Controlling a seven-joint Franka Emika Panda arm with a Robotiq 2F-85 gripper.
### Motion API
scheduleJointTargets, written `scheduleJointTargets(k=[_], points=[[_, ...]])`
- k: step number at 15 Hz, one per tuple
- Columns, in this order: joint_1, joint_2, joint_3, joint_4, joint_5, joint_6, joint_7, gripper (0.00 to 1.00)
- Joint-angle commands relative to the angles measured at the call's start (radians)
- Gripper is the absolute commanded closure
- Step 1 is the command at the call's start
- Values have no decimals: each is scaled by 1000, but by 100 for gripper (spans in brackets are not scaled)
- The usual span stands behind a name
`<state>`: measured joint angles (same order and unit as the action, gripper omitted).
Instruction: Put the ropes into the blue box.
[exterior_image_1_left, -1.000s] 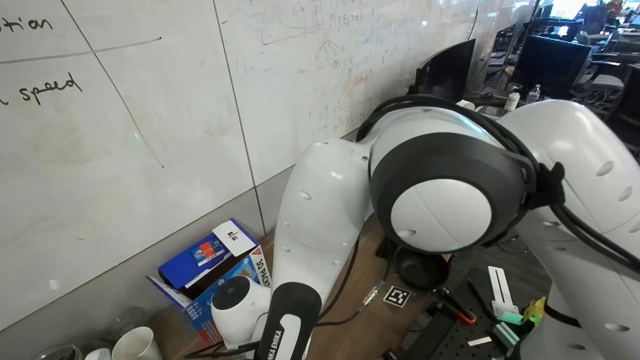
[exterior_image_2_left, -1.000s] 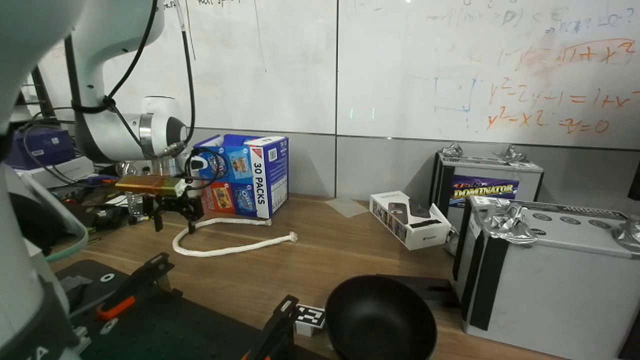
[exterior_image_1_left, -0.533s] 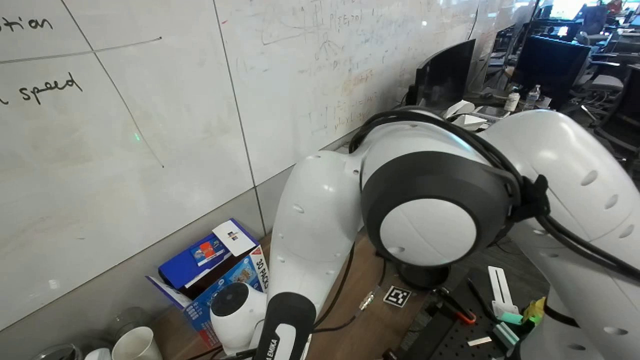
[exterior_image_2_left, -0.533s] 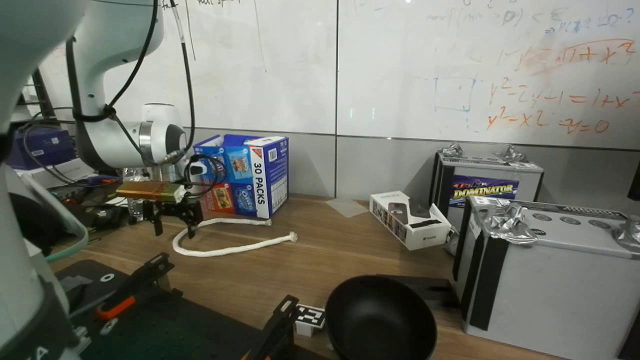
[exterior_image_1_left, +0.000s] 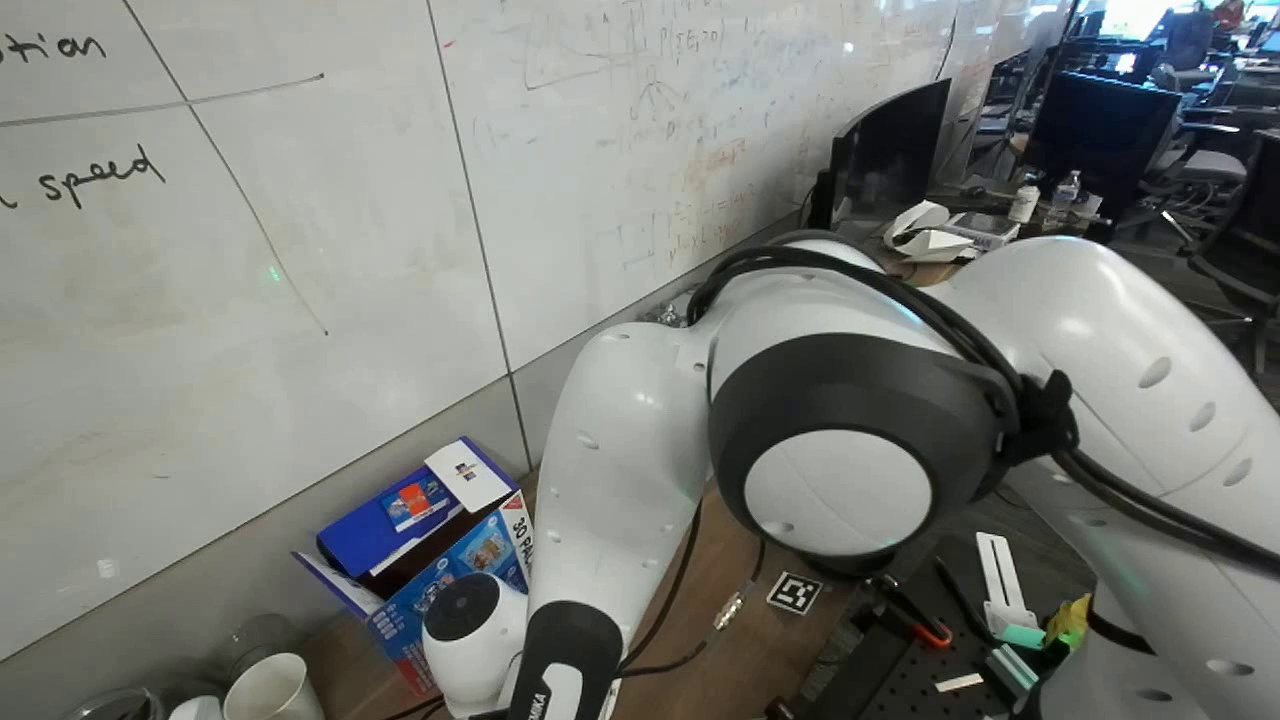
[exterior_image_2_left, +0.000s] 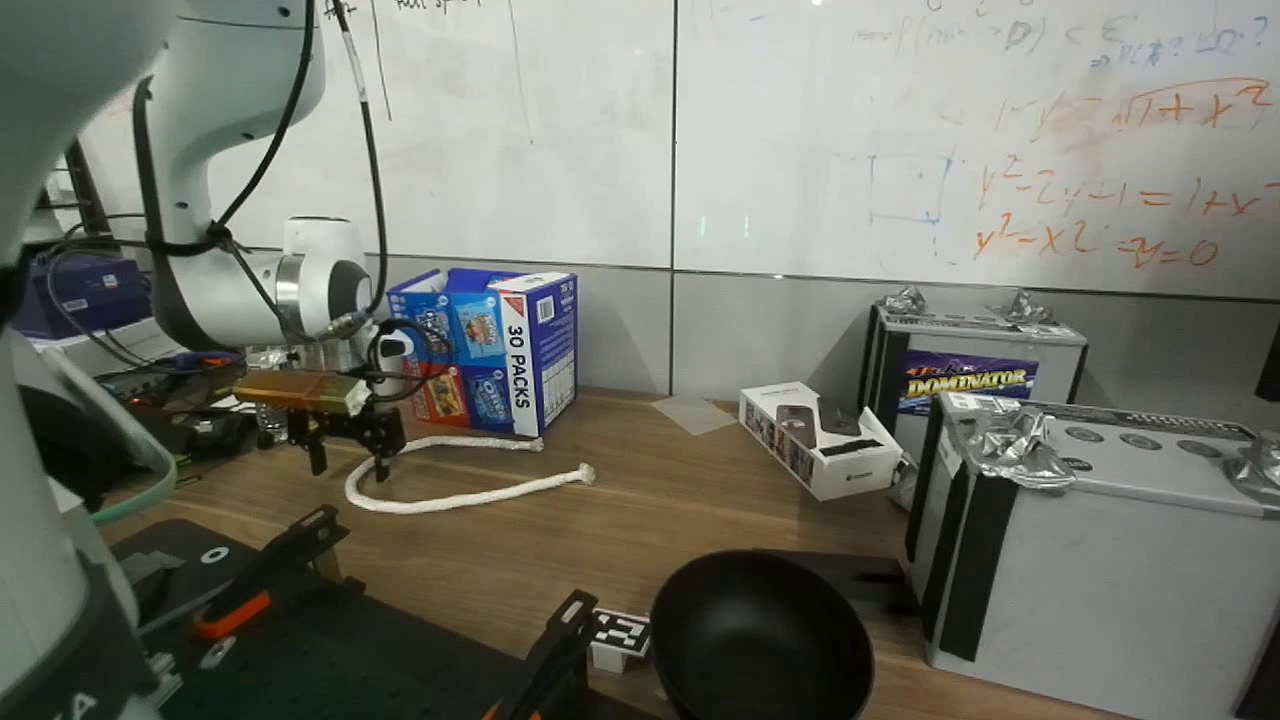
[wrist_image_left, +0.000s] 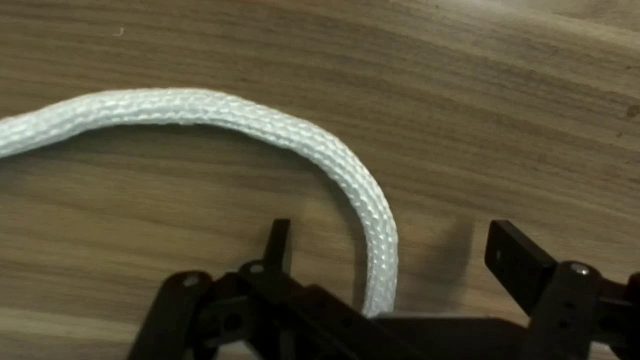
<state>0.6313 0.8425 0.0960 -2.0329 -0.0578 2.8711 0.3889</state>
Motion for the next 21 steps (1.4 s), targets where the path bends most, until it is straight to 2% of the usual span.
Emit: scheduleJointTargets(k=[1, 6, 7, 8, 16, 19, 21], points=[[29, 21, -25, 27, 27, 18, 3, 0], [30, 31, -32, 35, 34, 17, 3, 0], [31, 33, -34, 36, 34, 19, 4, 25], [34, 33, -36, 37, 33, 18, 5, 26], [51, 24, -55, 48, 30, 3, 10, 88], [36, 0, -49, 40, 30, -23, -6, 94], [20, -39, -47, 24, 27, -51, -21, 90]])
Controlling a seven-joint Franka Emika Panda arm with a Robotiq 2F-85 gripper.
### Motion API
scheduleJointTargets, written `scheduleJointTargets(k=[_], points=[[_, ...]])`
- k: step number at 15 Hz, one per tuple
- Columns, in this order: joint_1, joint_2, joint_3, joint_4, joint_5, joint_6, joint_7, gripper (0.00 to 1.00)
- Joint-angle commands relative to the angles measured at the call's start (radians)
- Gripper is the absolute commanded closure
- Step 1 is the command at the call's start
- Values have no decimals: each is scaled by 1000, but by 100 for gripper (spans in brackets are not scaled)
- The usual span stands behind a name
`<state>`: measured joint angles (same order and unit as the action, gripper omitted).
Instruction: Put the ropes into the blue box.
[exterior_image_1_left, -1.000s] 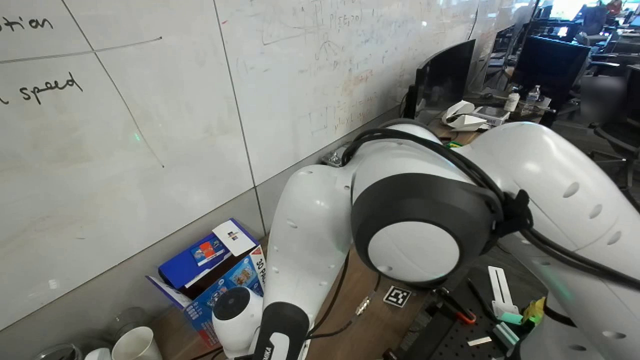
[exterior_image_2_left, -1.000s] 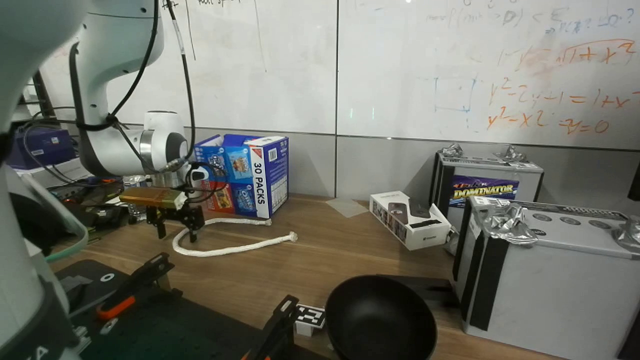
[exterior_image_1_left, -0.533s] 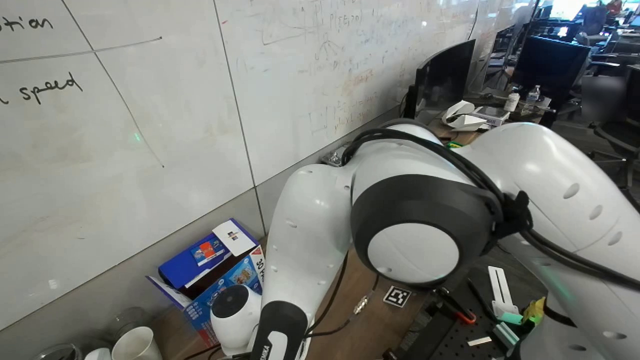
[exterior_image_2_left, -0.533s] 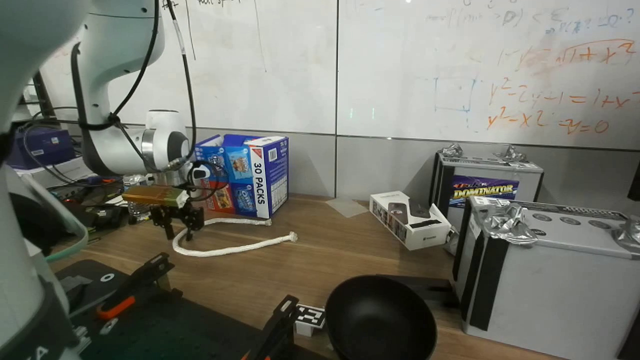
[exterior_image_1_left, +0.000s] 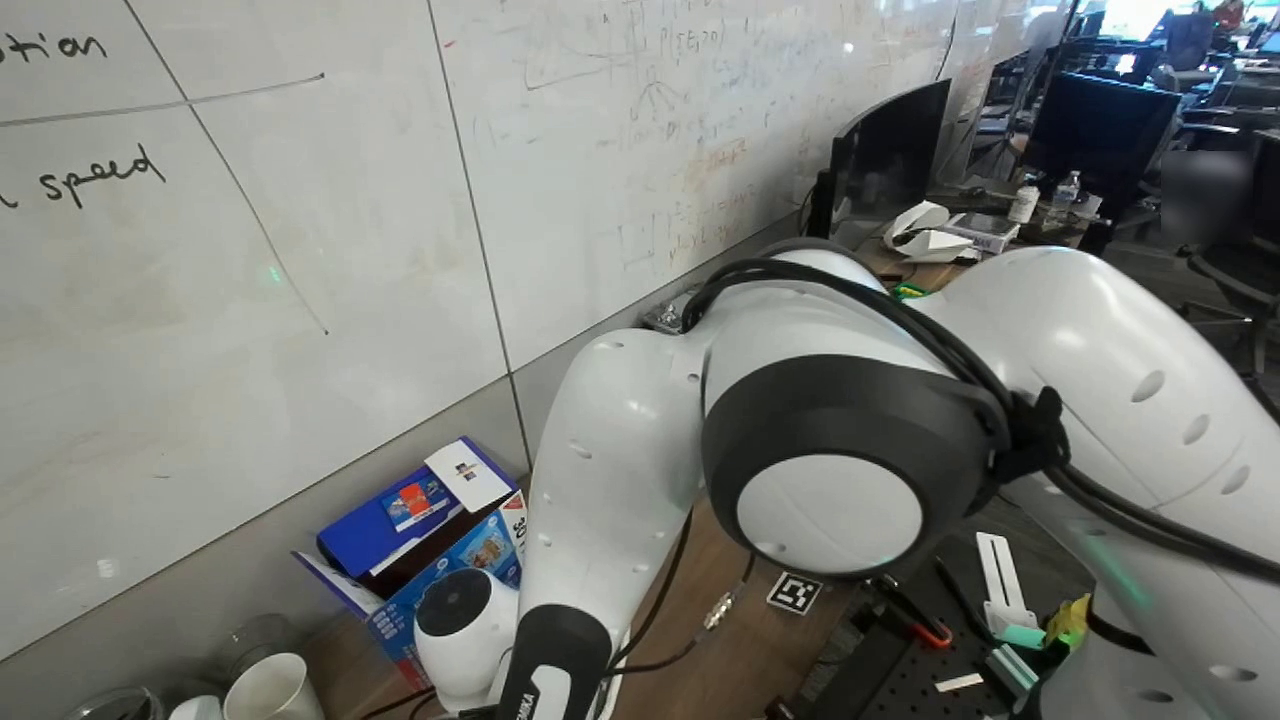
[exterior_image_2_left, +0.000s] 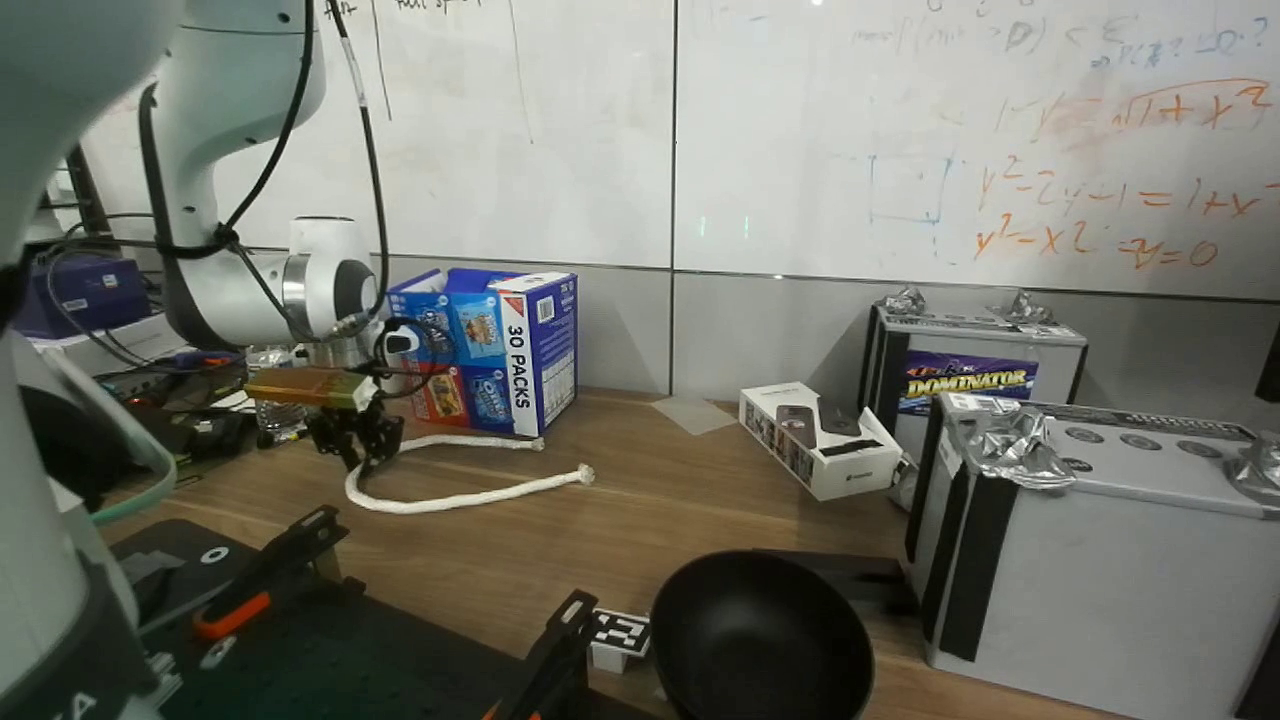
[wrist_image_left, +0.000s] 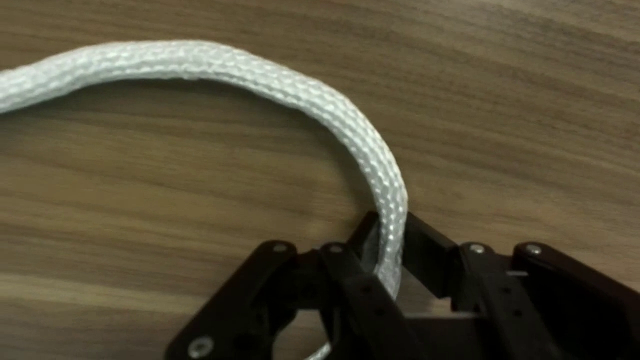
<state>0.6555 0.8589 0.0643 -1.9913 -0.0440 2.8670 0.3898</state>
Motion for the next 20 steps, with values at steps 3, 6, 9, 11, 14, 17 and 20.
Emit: scheduleJointTargets(k=[3, 6, 9, 11, 14, 17, 20], points=[[-102, -173, 48, -63, 22, -126, -101, 90], [-228, -285, 155, -79, 52, -208, -206, 90], [-344, -402, 257, -71, 139, -321, -307, 89], [-384, -484, 286, -56, 202, -396, -337, 89], [-401, -608, 283, -26, 261, -502, -328, 89], [-401, -714, 260, 37, 289, -617, -295, 89], [-396, -783, 237, 141, 283, -740, -245, 89]])
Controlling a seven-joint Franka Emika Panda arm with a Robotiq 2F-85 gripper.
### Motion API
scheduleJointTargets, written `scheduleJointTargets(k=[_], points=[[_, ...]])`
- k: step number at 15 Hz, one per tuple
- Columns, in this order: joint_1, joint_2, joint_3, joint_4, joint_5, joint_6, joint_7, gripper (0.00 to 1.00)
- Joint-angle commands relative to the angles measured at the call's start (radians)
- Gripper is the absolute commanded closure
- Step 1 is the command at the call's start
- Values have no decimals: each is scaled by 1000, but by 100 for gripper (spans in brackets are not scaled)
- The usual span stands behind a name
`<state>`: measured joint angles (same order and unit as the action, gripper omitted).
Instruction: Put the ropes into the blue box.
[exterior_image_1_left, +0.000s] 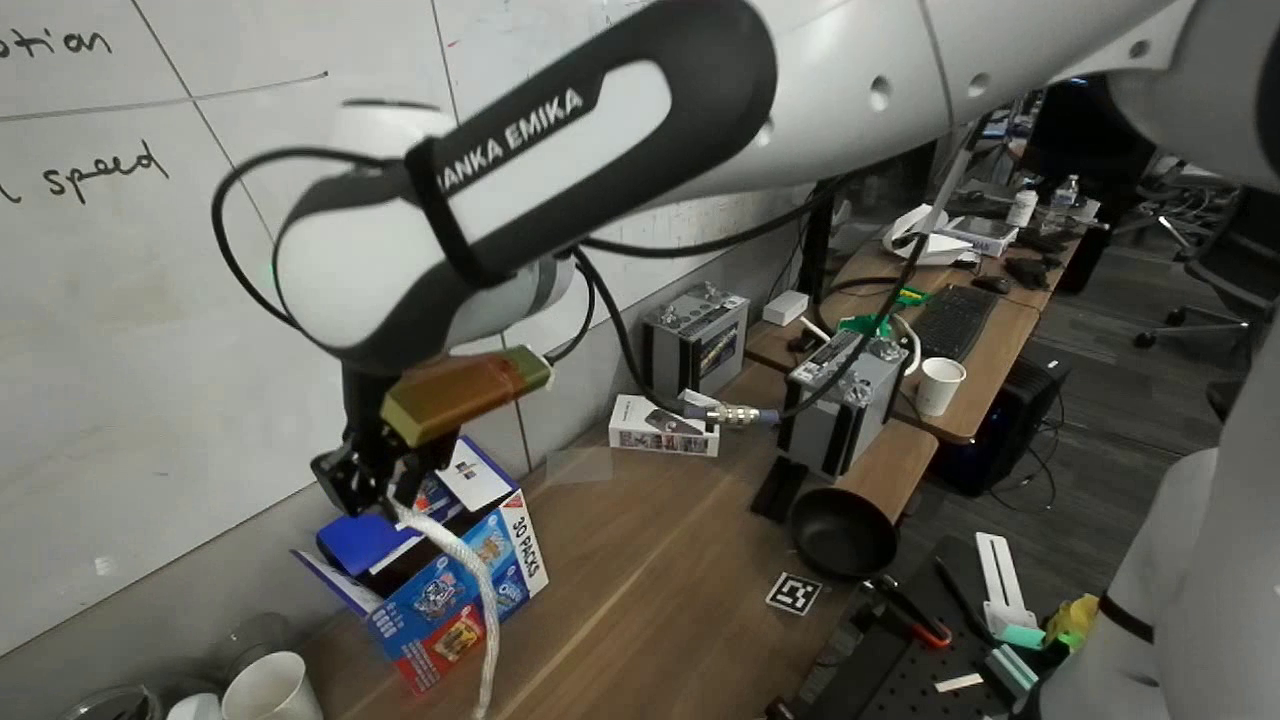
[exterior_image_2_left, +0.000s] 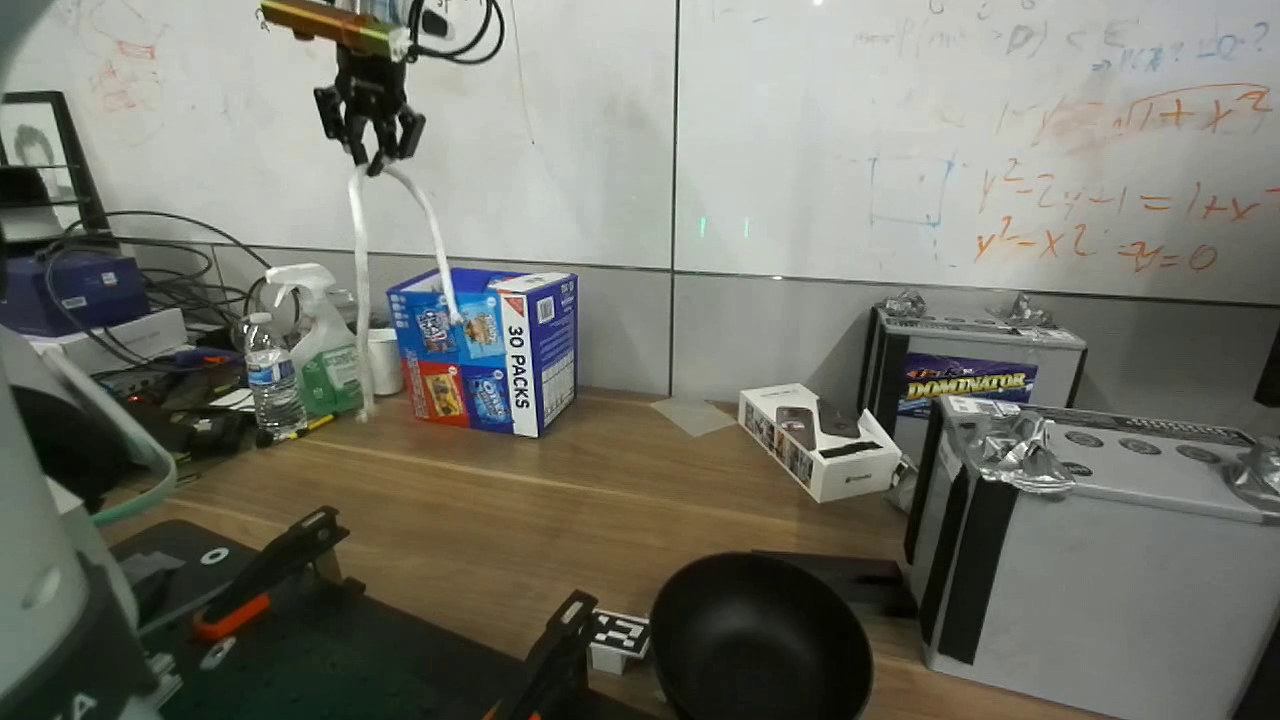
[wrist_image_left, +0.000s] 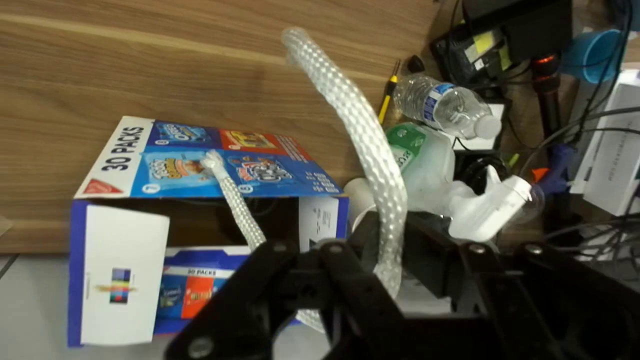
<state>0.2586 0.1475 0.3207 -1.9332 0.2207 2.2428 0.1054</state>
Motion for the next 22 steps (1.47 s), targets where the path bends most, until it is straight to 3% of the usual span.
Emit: scheduleJointTargets(k=[1, 6, 14, 22], points=[[2, -91, -24, 121, 15, -153, 59, 89], [10, -74, -33, 337, -1, -268, 165, 89], [48, 78, -44, 485, -132, -162, 313, 89], [98, 187, -102, 582, -209, -124, 403, 89]])
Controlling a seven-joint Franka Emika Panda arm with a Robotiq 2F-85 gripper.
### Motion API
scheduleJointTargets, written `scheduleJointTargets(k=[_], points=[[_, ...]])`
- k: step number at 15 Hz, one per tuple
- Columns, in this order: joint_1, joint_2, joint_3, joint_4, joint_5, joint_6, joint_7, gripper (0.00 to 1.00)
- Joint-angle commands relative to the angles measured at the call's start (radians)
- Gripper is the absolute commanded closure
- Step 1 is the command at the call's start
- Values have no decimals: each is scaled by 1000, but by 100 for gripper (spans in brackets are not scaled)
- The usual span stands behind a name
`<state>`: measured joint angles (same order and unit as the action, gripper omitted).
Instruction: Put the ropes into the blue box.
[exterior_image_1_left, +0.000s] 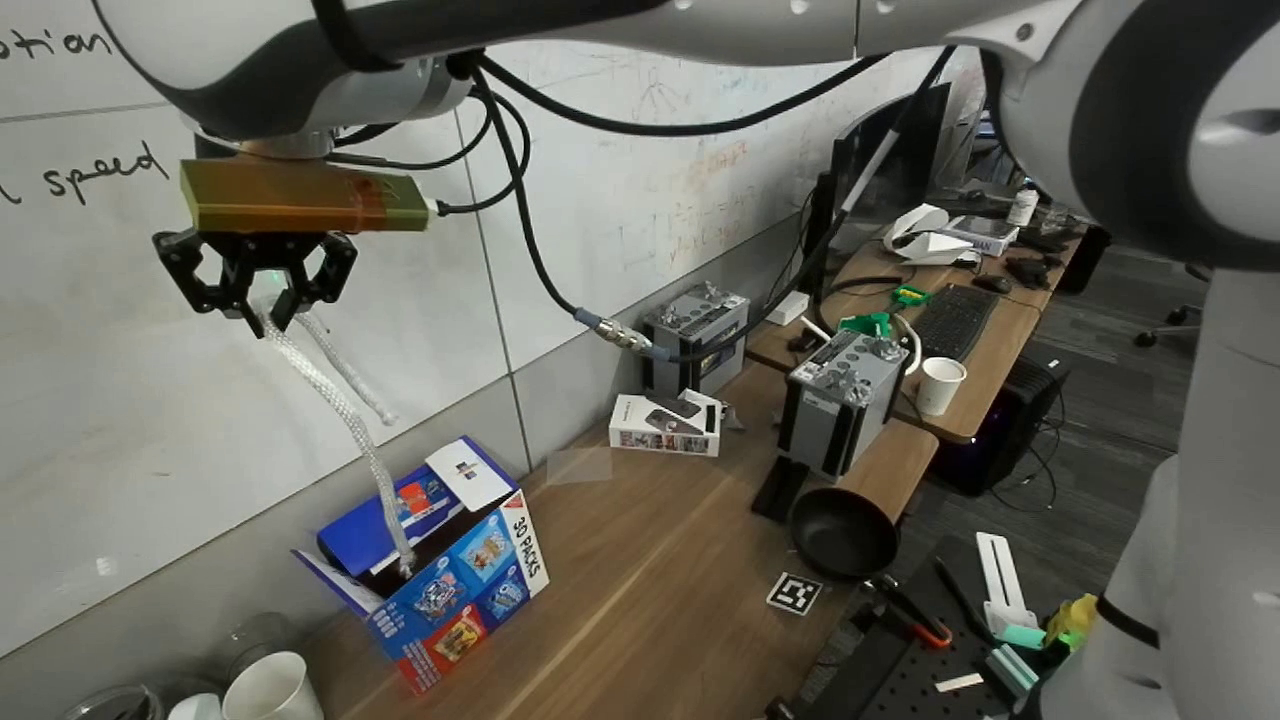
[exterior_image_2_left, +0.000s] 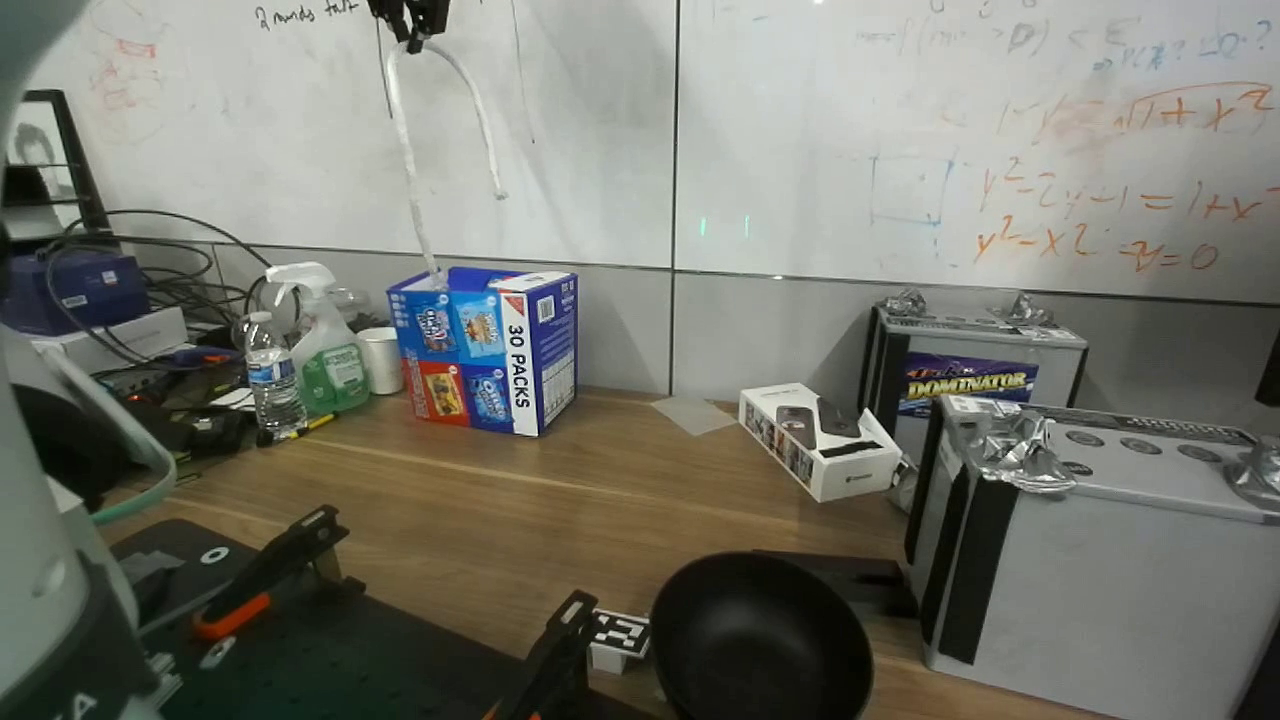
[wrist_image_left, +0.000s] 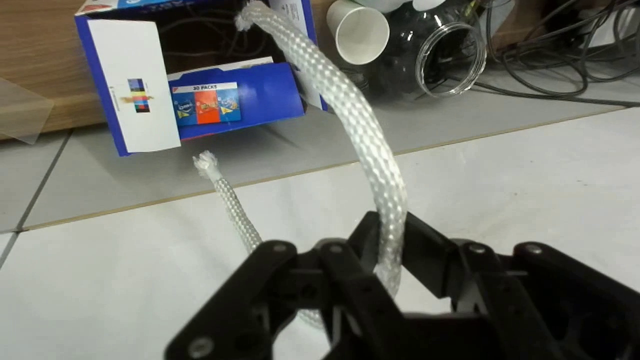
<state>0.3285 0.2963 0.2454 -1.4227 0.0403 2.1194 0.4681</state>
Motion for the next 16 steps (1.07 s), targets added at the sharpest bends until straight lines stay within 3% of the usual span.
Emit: scheduleJointTargets(k=[1, 16], points=[[31, 45, -31, 77, -27, -3, 41, 89], [16, 138, 9, 26, 167, -17, -131, 90]])
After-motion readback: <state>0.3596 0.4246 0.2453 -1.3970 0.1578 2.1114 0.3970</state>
